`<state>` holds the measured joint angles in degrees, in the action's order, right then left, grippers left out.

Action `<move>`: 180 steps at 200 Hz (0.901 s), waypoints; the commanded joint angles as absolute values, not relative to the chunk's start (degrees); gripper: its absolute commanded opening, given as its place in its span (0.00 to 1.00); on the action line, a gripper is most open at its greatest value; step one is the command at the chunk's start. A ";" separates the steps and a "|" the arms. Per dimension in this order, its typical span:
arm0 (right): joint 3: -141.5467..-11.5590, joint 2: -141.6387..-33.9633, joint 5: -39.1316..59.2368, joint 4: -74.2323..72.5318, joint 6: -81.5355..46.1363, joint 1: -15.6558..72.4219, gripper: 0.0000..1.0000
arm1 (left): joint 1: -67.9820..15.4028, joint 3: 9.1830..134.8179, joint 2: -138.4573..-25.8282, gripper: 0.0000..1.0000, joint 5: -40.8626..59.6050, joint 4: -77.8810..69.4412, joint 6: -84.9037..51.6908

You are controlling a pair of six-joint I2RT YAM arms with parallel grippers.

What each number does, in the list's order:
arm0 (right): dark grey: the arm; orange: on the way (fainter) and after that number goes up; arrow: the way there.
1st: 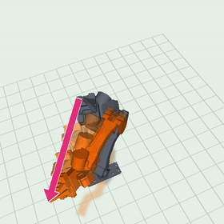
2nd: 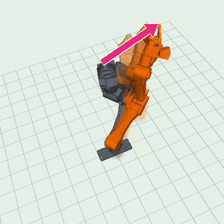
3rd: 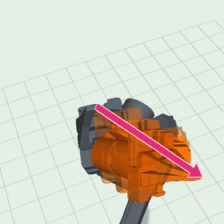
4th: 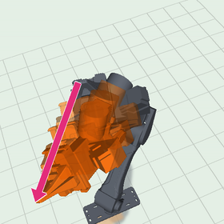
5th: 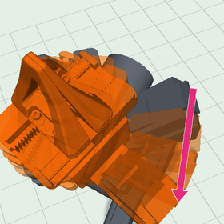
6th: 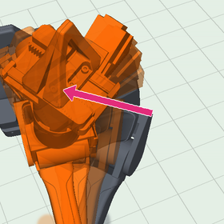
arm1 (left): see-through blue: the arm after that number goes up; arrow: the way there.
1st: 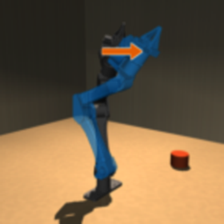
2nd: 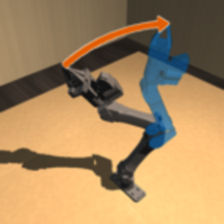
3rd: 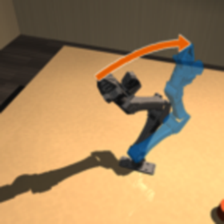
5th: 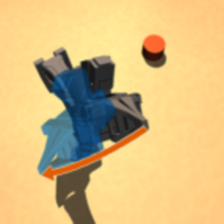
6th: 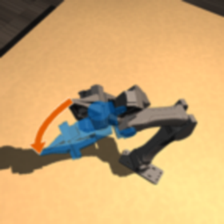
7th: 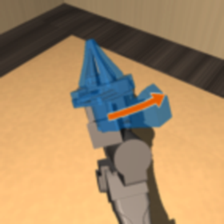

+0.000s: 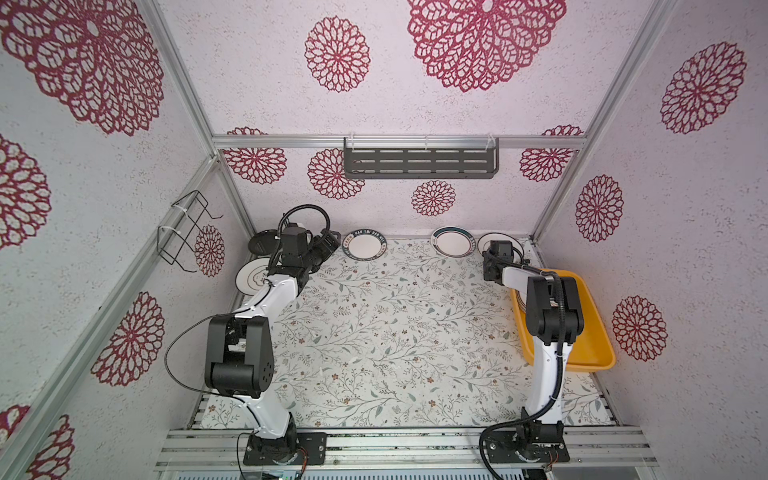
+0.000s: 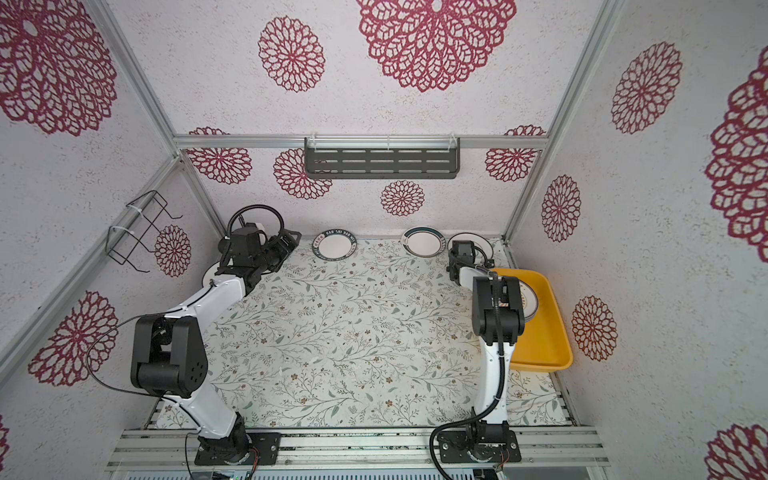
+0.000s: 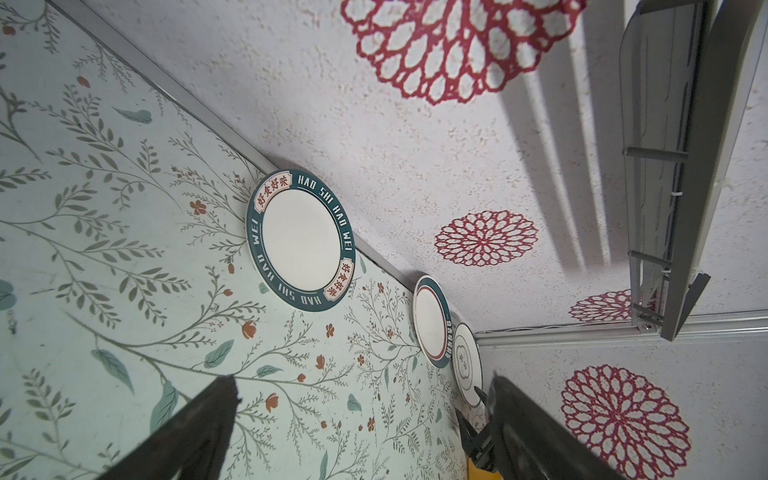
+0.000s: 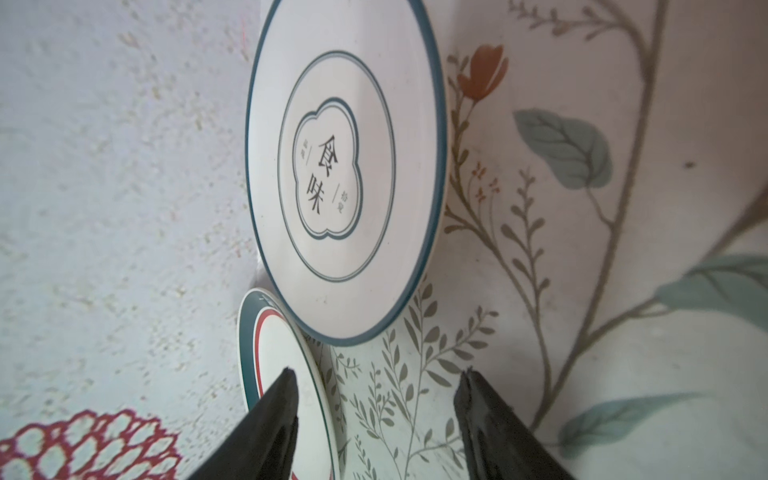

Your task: Place the plates into the plastic bin on the countertop

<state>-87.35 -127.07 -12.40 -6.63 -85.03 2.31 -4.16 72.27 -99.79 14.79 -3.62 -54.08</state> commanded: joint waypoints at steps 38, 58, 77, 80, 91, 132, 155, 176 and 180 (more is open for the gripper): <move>-89.20 -125.73 -11.94 -6.53 -83.58 2.55 0.69 | -3.80 72.50 -99.33 0.97 15.38 -4.70 -53.55; -89.54 -125.99 -12.03 -6.05 -84.92 2.54 0.69 | -3.78 72.46 -99.33 0.97 15.47 -4.68 -53.53; -89.46 -126.23 -12.16 -6.07 -86.16 2.55 0.70 | -3.78 72.44 -99.31 0.97 15.30 -4.71 -53.51; -89.47 -126.29 -12.13 -6.13 -86.32 2.55 0.69 | -3.79 72.50 -99.24 0.97 15.37 -4.68 -53.50; -89.78 -126.63 -12.22 -6.01 -86.65 2.55 0.70 | -3.85 72.51 -99.29 0.97 15.23 -4.66 -53.53; -90.70 -128.09 -12.44 -5.01 -88.90 2.46 0.69 | -3.74 72.22 -99.29 0.97 14.96 -4.66 -53.73; -90.71 -129.01 -12.66 -4.79 -90.60 2.20 0.67 | -3.69 72.25 -99.40 0.97 14.84 -4.41 -53.72; -90.50 -129.63 -13.30 -3.87 -92.81 1.89 0.65 | -3.69 72.48 -99.47 0.97 14.76 -4.13 -53.73; -90.29 -129.71 -13.40 -3.87 -93.28 1.93 0.65 | -3.69 72.51 -99.44 0.97 14.77 -4.02 -53.75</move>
<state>-89.54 -128.88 -11.79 -6.42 -88.71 2.33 -4.05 72.27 -99.79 14.87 -3.64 -54.08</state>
